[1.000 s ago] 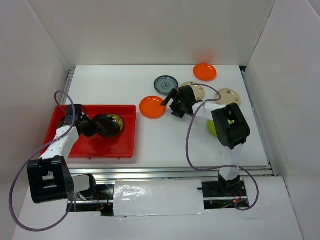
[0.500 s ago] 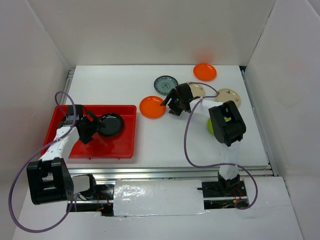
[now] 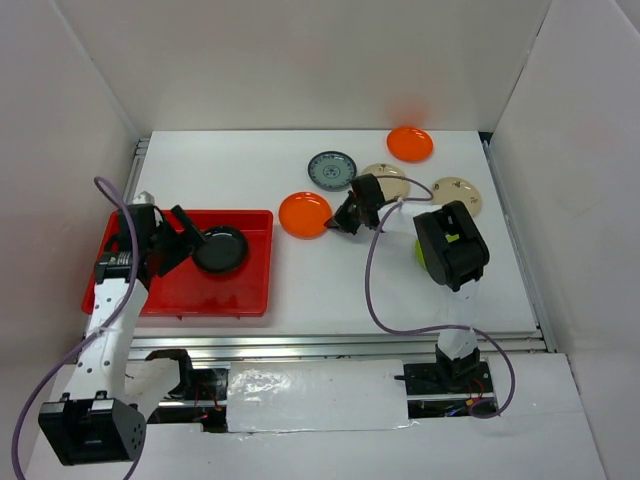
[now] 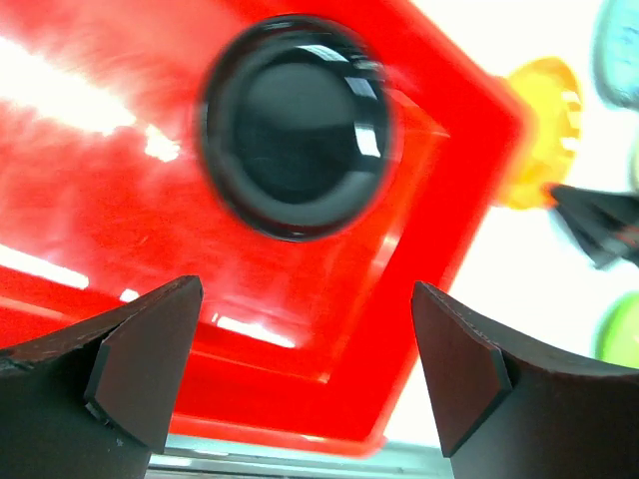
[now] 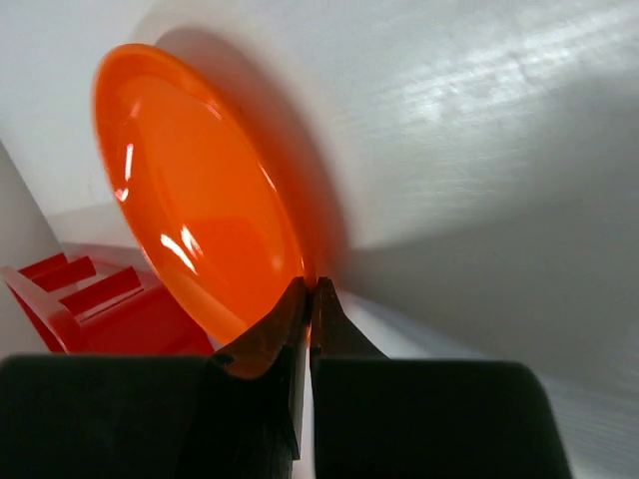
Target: Place the plates into the plastic bin on the countertop
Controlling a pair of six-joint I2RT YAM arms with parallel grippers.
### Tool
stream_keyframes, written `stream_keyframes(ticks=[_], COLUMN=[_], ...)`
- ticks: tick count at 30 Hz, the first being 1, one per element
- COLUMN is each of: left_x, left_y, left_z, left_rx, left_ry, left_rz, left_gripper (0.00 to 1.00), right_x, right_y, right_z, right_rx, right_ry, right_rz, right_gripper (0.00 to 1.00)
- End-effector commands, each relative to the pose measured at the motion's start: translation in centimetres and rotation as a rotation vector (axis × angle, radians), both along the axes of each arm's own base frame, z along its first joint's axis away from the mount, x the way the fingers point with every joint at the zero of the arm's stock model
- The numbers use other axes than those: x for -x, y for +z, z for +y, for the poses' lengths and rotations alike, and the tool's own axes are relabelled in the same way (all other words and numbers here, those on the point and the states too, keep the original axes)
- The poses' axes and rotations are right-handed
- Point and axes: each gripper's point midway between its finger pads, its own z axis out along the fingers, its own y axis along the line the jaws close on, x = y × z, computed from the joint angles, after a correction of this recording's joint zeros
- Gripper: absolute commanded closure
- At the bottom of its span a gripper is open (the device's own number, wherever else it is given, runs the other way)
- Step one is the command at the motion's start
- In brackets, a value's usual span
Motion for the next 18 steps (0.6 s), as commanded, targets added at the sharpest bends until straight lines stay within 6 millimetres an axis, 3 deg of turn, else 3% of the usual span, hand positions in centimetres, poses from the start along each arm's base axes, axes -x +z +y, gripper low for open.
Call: stream_keyframes(ticks=[1,4,5,7,8,10,11,13,14,18], left_x=[-0.8,-1.4,-1.7,-1.9,-1.8,-2.1,-2.2,-2.6,-2.6,-3.1], left_y=[4.0,6.6,7.3,8.9,8.9,9.8,9.2,8.9,8.8,8.3], left_z=[-2.6,-5.8,-6.3,-9.4,-10.8,-12.3,-13.3,-14.2,-14.7,-15.5], left_rx=[-0.002,0.043,0.060,0.095,0.126,0.147,0.168,0.166,0.158,0.139], left_ry=[-0.169,-0.329,-0.353,-0.485,-0.549,-0.618,-0.658,-0.690,-0.700,-0.709], left_rz=[-0.115,-0.204,-0.226,-0.277,-0.263,-0.284,-0.255,-0.233,-0.222,-0.194], left_gripper=[0.01,0.01,0.01,0.01,0.01,0.01,0.01,0.01,0.01,0.01], right_x=[0.2,2.1,2.5,4.8,5.6,7.3,9.1,10.3,12.0,14.3], right_y=[1.9,4.8,7.6,8.7,11.0,13.2,14.5,17.0,18.0,20.4], right_z=[-1.0,-3.0,-3.5,-3.4,-3.7,-2.6,-1.9,-0.6,0.4,2.1], right_rx=[-0.021,0.058,0.080,0.189,0.199,0.168,0.100,0.005,-0.061,-0.146], right_ry=[-0.082,-0.154,-0.173,-0.138,-0.144,-0.081,-0.015,0.069,0.151,0.288], right_rz=[-0.064,-0.142,-0.206,-0.223,-0.280,-0.352,-0.382,-0.472,-0.483,-0.534], right_gripper=[1.00,1.00,1.00,1.00,1.00,1.00,1.00,1.00,1.00,1.00])
